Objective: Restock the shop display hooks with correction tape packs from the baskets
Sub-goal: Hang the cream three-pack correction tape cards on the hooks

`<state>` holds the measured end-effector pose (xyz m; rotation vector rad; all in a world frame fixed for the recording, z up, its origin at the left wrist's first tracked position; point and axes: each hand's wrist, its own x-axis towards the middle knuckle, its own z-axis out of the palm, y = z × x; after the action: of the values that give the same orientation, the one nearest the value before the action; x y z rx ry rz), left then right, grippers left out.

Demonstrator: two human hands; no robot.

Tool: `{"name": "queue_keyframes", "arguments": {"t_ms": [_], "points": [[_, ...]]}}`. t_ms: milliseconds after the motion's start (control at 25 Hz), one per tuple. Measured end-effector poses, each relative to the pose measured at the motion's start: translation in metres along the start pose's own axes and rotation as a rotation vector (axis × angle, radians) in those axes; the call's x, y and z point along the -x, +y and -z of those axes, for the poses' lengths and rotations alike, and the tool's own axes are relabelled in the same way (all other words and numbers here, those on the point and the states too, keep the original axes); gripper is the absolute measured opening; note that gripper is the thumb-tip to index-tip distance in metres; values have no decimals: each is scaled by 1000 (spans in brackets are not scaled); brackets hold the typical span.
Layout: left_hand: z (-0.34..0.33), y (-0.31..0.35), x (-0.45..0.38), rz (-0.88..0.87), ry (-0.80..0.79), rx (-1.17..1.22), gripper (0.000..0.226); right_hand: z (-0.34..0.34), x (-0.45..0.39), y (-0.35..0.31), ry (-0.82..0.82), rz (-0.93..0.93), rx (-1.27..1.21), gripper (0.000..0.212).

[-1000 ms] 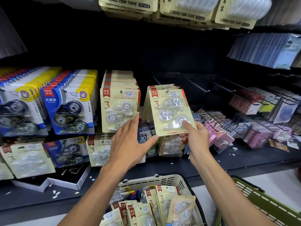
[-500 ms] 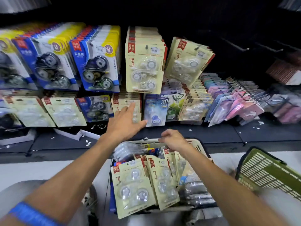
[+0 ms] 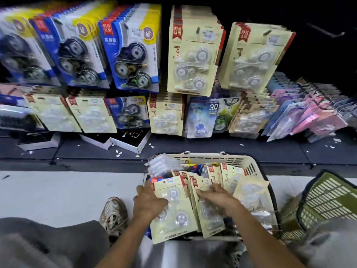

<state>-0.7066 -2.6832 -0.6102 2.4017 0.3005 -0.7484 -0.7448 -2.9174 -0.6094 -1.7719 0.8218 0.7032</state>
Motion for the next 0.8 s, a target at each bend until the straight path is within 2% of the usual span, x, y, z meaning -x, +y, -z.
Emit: {"name": "queue_keyframes", "arguments": {"t_ms": [40, 120, 160, 240, 400, 480, 520, 640, 720, 800], "points": [[-3, -1, 0, 25, 52, 63, 72, 0, -2, 0, -15, 4, 11, 95], [-7, 1, -2, 70, 120, 126, 76, 0, -2, 0, 11, 6, -47, 54], [-7, 3, -3, 85, 146, 146, 78, 2, -1, -1, 18, 8, -103, 41], [-6, 5, -6, 93, 167, 165, 81, 4, -1, 0, -35, 17, -204, 31], [-14, 8, -1, 31, 220, 65, 68, 3, 2, 5, -76, 4, -178, 76], [-19, 10, 2, 8, 223, 240, 62, -1, -1, 9, -49, 15, -133, 110], [-19, 13, 4, 7, 213, 344, 57, -3, -5, 12, -57, 16, -90, 119], [-18, 22, 7, 47, 209, 547, 35, -7, -6, 13, -57, 33, -39, 129], [-16, 28, 10, 57, 143, 703, 24, -3, -3, 12, -44, 34, -50, 122], [-12, 32, 11, 26, 54, 734, 28, -1, -2, 11, -29, 41, -62, 115]]}}
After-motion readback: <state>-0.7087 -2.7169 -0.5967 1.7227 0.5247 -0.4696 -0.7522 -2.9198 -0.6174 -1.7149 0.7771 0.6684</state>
